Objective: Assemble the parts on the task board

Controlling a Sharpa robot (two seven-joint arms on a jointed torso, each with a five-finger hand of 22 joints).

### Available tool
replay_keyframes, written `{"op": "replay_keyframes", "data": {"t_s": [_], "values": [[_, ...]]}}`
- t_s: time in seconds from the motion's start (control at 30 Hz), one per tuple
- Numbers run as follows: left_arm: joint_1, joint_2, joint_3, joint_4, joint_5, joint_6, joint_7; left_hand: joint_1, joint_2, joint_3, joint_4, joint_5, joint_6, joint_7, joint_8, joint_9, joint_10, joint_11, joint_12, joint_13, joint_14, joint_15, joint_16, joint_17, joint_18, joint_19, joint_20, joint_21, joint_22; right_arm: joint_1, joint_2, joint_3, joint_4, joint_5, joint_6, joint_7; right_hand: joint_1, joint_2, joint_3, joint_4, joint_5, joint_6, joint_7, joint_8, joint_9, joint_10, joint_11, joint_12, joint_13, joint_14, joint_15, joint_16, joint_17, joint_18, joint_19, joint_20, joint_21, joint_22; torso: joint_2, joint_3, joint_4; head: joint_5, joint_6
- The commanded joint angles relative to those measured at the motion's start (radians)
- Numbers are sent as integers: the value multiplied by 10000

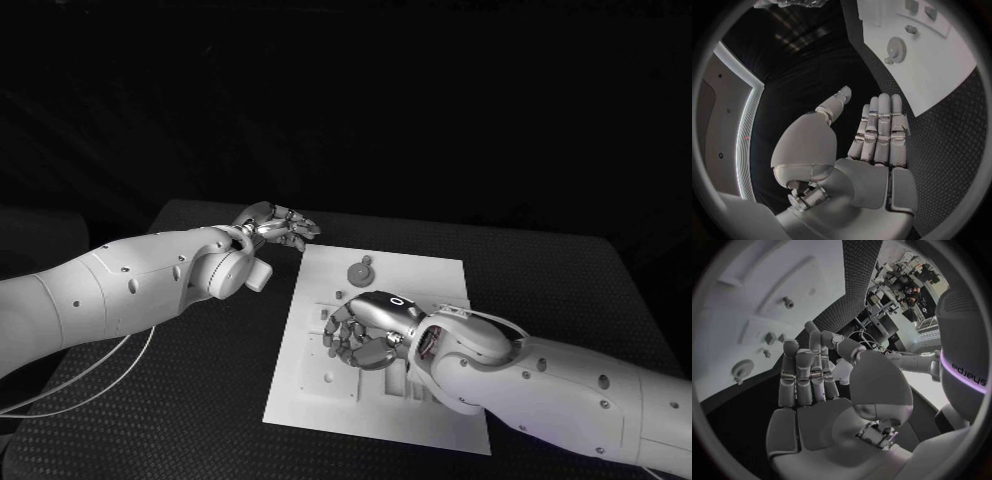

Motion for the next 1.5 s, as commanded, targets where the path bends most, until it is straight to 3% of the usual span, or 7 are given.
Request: {"op": "replay_keyframes", "data": {"t_s": [0.03,0.2,0.37,0.7,1.5], "values": [[17,52,6,11,42,91,81,18,104,-39,36,-35,-77,22,51,-9,-82,-16,-49,11,46,9,-60,10,0,69,-28,-51,-10,-131,199,-35,-173,-869,26,321,125,209,26,-53,32,118,63,59,330,30,23,-43,-8,-74,-77,15,11,131,-21,5,36,204,5,4,-17,114,-26],[18,68,6,5,42,93,78,17,106,-39,38,-35,-77,22,52,-9,-82,-16,-48,12,47,9,-62,13,-1,70,-28,-52,-10,-282,346,-109,-330,-1071,43,349,127,211,28,-64,33,120,62,59,333,32,22,-46,-4,-75,-79,15,13,131,-21,4,39,205,6,12,8,133,-50],[18,64,6,7,42,83,80,14,106,-41,41,-36,-78,23,52,-10,-83,-16,-48,13,48,9,-64,17,-1,72,-28,-54,-9,-417,445,-131,-392,-1260,49,354,128,214,30,-77,33,123,60,59,337,35,20,-49,2,-75,-81,18,15,131,-20,2,44,206,11,9,-16,181,-95],[18,82,6,15,42,99,83,14,106,-42,44,-36,-80,23,54,-10,-84,-16,-48,15,48,9,-68,23,-1,73,-28,-58,-8,-462,525,-185,-530,-1501,131,312,127,214,30,-87,32,126,59,58,342,39,19,-52,9,-74,-83,22,20,131,-21,1,49,209,7,25,-22,183,-111],[18,79,6,15,42,111,84,12,105,-45,50,-36,-84,24,58,-12,-87,-15,-47,19,49,9,-81,41,-1,77,-28,-70,-6,-488,571,-290,-766,-1615,316,268,118,221,33,-97,32,131,57,52,356,47,17,-67,28,-78,-84,32,34,131,-32,1,62,213,1,15,-23,196,-175]]}}
